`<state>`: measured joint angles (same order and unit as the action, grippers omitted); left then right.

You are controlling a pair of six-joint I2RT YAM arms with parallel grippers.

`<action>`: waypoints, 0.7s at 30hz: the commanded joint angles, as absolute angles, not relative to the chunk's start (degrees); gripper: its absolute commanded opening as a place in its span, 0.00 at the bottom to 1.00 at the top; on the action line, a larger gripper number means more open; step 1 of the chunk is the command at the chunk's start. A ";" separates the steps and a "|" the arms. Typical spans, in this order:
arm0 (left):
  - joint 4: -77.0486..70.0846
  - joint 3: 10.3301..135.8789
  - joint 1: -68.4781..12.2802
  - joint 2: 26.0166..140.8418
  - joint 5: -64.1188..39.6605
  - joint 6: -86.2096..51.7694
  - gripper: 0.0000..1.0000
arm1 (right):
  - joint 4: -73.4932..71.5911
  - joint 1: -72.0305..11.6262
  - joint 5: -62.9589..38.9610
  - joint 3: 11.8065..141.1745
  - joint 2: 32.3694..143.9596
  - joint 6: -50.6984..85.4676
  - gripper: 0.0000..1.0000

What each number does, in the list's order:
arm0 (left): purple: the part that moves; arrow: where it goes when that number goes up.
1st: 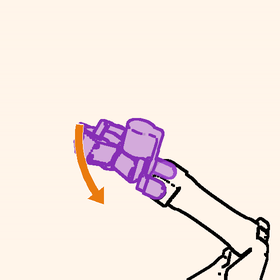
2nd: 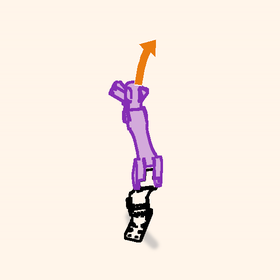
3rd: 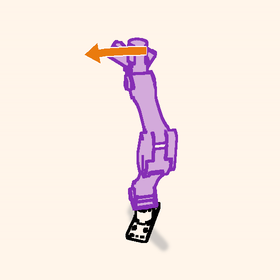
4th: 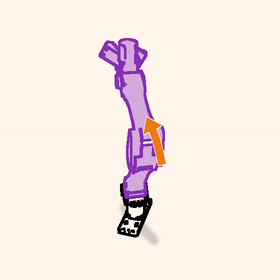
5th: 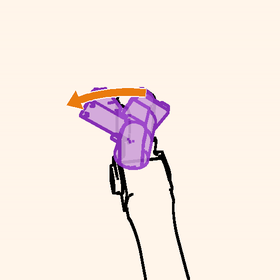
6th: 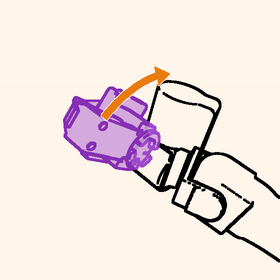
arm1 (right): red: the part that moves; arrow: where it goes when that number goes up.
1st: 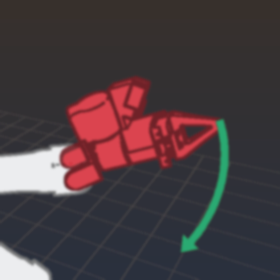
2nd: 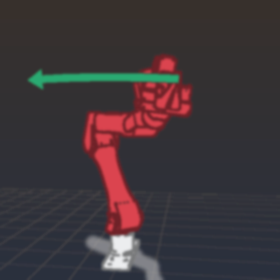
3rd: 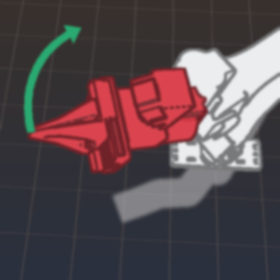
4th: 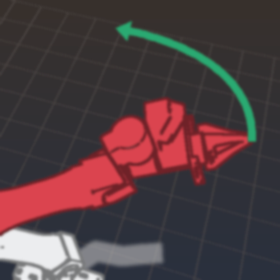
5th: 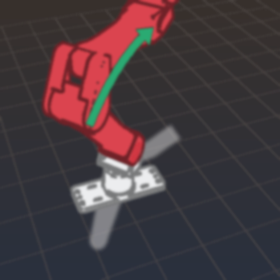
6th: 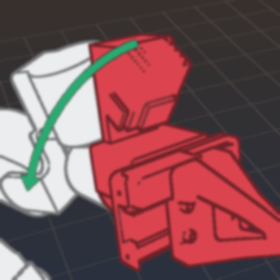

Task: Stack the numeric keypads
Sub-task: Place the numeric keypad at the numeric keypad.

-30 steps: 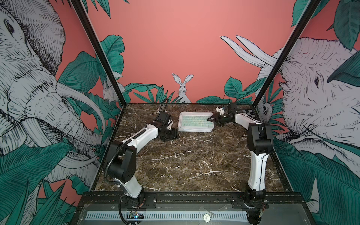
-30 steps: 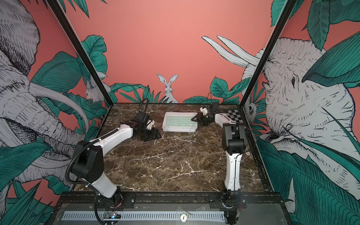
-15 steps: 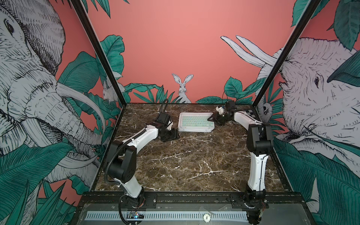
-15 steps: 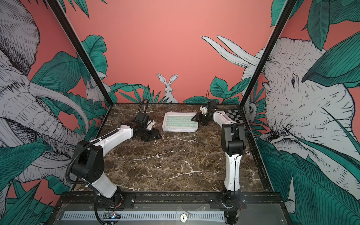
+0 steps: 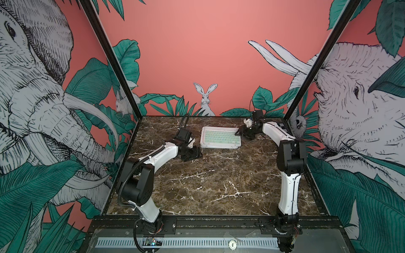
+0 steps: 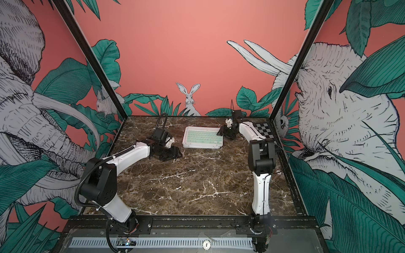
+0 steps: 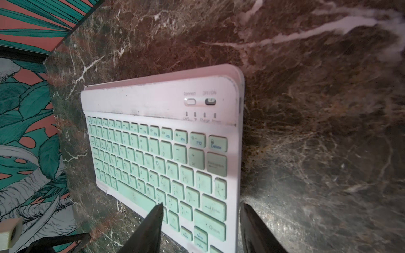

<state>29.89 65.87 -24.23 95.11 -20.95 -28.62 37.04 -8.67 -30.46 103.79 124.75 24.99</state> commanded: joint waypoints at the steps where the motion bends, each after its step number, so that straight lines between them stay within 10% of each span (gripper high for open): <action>1: 29.44 65.89 -24.26 93.52 -21.47 -28.67 0.66 | 39.01 -9.05 -27.20 104.13 122.17 23.95 0.56; 21: 29.72 66.27 -24.54 92.90 -18.85 -28.53 0.66 | 32.26 -13.36 -27.34 101.77 122.72 27.77 0.58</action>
<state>29.63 65.95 -24.34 95.11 -19.25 -28.56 33.74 -12.80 -27.40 100.55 122.93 27.03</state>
